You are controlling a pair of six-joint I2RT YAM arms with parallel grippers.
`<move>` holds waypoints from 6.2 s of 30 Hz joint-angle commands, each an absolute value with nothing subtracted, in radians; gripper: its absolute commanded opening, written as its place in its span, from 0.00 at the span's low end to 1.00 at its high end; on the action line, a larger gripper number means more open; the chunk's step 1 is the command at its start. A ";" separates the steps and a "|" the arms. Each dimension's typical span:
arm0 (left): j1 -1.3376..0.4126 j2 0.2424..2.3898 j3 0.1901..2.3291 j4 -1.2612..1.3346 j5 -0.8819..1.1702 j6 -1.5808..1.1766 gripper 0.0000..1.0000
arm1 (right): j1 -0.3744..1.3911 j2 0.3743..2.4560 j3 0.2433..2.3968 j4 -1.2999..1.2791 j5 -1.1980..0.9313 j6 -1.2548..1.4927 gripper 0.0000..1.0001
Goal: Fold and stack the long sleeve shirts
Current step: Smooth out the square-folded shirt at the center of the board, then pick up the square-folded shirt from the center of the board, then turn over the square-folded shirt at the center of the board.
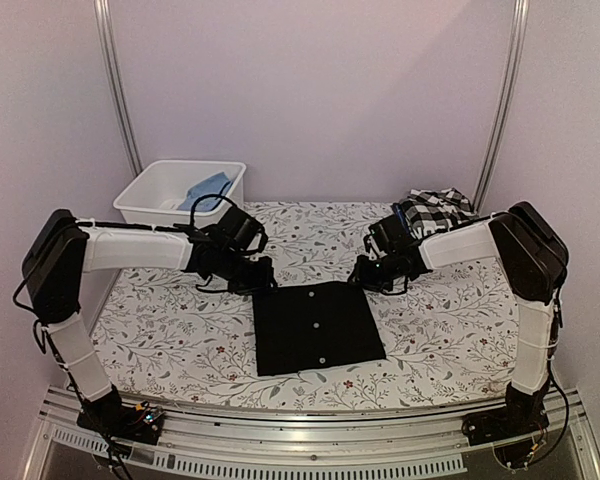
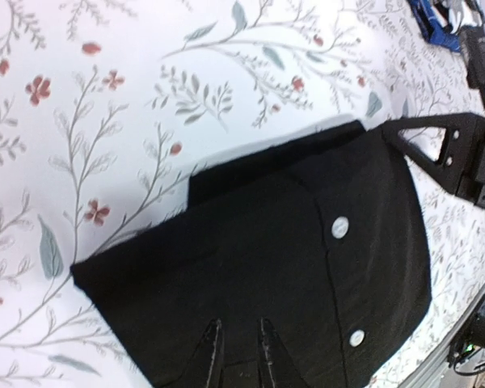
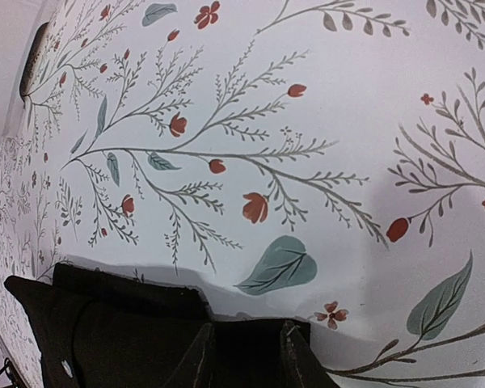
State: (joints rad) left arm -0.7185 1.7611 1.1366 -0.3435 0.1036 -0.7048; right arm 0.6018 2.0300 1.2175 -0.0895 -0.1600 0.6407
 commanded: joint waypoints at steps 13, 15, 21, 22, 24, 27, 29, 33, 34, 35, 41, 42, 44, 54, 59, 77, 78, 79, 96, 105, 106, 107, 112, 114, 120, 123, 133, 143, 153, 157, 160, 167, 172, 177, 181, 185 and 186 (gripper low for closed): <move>-0.668 2.066 1.302 -0.290 0.102 -0.701 0.12 | 0.720 1.952 1.376 -0.344 0.070 0.505 0.40; -0.667 2.067 1.313 -0.295 0.097 -0.699 0.12 | 0.761 1.973 1.421 -0.379 0.114 0.492 0.43; -0.659 2.075 1.338 -0.316 0.092 -0.685 0.12 | 0.831 2.075 1.541 -0.461 0.158 0.486 0.45; -0.659 2.077 1.341 -0.318 0.093 -0.683 0.12 | 0.836 2.095 1.548 -0.465 0.155 0.493 0.45; -0.657 2.079 1.345 -0.320 0.095 -0.680 0.12 | 0.841 2.115 1.550 -0.465 0.147 0.503 0.45; -0.658 2.079 1.348 -0.319 0.105 -0.680 0.12 | 0.840 2.159 1.557 -0.462 0.148 0.518 0.46; -0.659 2.068 1.351 -0.324 0.108 -0.677 0.12 | 0.832 2.197 1.576 -0.468 0.147 0.516 0.46; -0.658 1.986 1.342 -0.350 0.094 -0.672 0.13 | 0.801 2.245 1.598 -0.475 0.141 0.521 0.47; -0.659 1.957 1.332 -0.357 0.088 -0.672 0.13 | 0.795 2.252 1.602 -0.486 0.140 0.523 0.48; -0.658 1.936 1.315 -0.361 0.083 -0.674 0.14 | 0.791 2.258 1.603 -0.495 0.140 0.524 0.48; -0.657 1.729 1.115 -0.322 0.117 -0.730 0.18 | 0.790 2.255 1.596 -0.526 0.134 0.523 0.53; -0.657 1.706 1.080 -0.307 0.134 -0.745 0.19 | 0.790 2.249 1.594 -0.526 0.127 0.524 0.54; -0.657 1.661 1.012 -0.279 0.166 -0.768 0.21 | 0.791 2.226 1.594 -0.525 0.114 0.528 0.56; -0.661 1.604 0.847 -0.207 0.250 -0.799 0.34 | 0.781 2.038 1.570 -0.505 0.114 0.512 0.66; -0.665 1.631 0.856 -0.203 0.257 -0.796 0.38 | 0.772 1.939 1.465 -0.483 0.129 0.506 0.75; -0.750 1.804 0.975 -0.320 0.153 -0.837 0.36 | 0.767 1.641 1.061 -0.358 0.116 0.525 0.85; -0.754 1.811 0.983 -0.326 0.146 -0.841 0.35 | 0.767 1.635 1.050 -0.356 0.114 0.527 0.85; -0.757 1.819 0.987 -0.328 0.144 -0.842 0.35 | 0.767 1.633 1.042 -0.353 0.113 0.528 0.84; -0.763 1.855 1.039 -0.360 0.135 -0.847 0.00 | 0.767 1.614 0.976 -0.320 0.101 0.539 0.84; -0.714 1.749 1.043 -0.491 0.120 -0.717 0.00 | 0.772 1.599 0.966 -0.304 0.046 0.538 0.64; -0.707 1.738 1.041 -0.501 0.121 -0.701 0.00 | 0.778 1.598 0.966 -0.298 0.040 0.539 0.60; -0.699 1.726 1.040 -0.512 0.124 -0.687 0.00 | 0.783 1.601 0.968 -0.293 0.029 0.540 0.55; -0.658 1.673 1.039 -0.560 0.133 -0.625 0.00 | 0.820 1.655 1.006 -0.275 0.010 0.560 0.35; -0.644 1.650 1.041 -0.578 0.135 -0.605 0.00 | 0.826 1.693 1.026 -0.275 0.010 0.569 0.29; -0.617 1.602 1.059 -0.629 0.152 -0.549 0.00 | 0.847 1.788 1.079 -0.251 -0.028 0.580 0.22; -0.604 1.586 1.065 -0.648 0.154 -0.534 0.00 | 0.863 1.841 1.103 -0.256 -0.030 0.584 0.16; -0.570 1.529 1.110 -0.693 0.174 -0.498 0.00 | 0.906 1.952 1.157 -0.278 -0.026 0.600 0.13; -0.566 1.460 1.235 -0.716 0.228 -0.517 0.00 | 0.958 2.088 1.266 -0.266 -0.052 0.611 0.11; -0.566 1.502 1.370 -0.664 0.319 -0.554 0.00 | 0.962 2.316 1.506 -0.104 -0.203 0.663 0.11; -0.567 1.495 1.377 -0.640 0.342 -0.578 0.00 | 0.960 2.407 1.638 -0.091 -0.223 0.673 0.13; -0.568 1.485 1.371 -0.621 0.361 -0.590 0.00 | 0.949 2.480 1.731 -0.080 -0.263 0.675 0.15; -0.565 1.521 1.376 -0.584 0.349 -0.592 0.00 | 0.934 2.572 1.800 0.062 -0.401 0.758 0.20; -0.565 1.566 1.417 -0.558 0.364 -0.605 0.00 | 0.934 2.575 1.793 0.160 -0.473 0.836 0.24; -0.565 1.593 1.459 -0.559 0.366 -0.599 0.00 | 0.935 2.578 1.767 0.161 -0.465 0.865 0.31; -0.560 1.603 1.460 -0.571 0.364 -0.585 0.00 | 0.923 2.534 1.679 0.134 -0.388 0.852 0.36; -0.557 1.603 1.441 -0.570 0.364 -0.581 0.00 | 0.904 2.476 1.589 0.143 -0.352 0.842 0.36; -0.557 1.603 1.437 -0.568 0.362 -0.581 0.00 | 0.899 2.467 1.575 0.146 -0.348 0.841 0.35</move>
State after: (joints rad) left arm -0.5724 1.5963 1.4338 -0.6029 0.3519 -0.5957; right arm 0.9211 2.4763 1.6737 0.2771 -0.4191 0.8421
